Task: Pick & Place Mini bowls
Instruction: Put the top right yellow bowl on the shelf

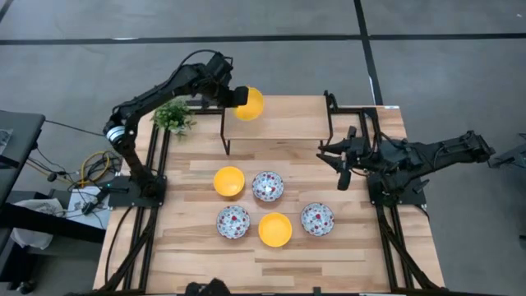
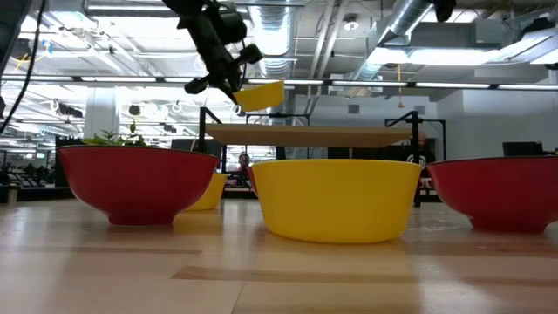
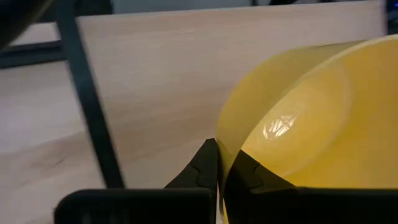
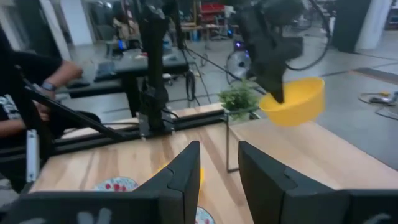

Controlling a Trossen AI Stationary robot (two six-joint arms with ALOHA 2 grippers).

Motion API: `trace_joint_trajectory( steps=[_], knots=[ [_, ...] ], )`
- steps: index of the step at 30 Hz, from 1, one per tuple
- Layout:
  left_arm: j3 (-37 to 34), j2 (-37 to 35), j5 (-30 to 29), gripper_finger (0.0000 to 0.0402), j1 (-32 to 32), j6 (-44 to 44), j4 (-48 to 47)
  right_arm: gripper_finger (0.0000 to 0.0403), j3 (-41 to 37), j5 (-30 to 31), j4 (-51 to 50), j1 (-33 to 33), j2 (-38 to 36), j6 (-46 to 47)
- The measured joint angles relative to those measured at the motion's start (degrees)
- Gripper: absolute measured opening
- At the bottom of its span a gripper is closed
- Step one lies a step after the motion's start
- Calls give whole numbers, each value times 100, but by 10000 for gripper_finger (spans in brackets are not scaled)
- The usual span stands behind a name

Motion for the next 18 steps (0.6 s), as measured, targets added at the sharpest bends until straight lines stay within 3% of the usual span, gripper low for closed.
trace_joint_trajectory(
  steps=[18],
  knots=[
    [338, 372, -90, 3, 18, -254, -643, 98, -124, -221, 238, -211, 50, -4]
  ],
)
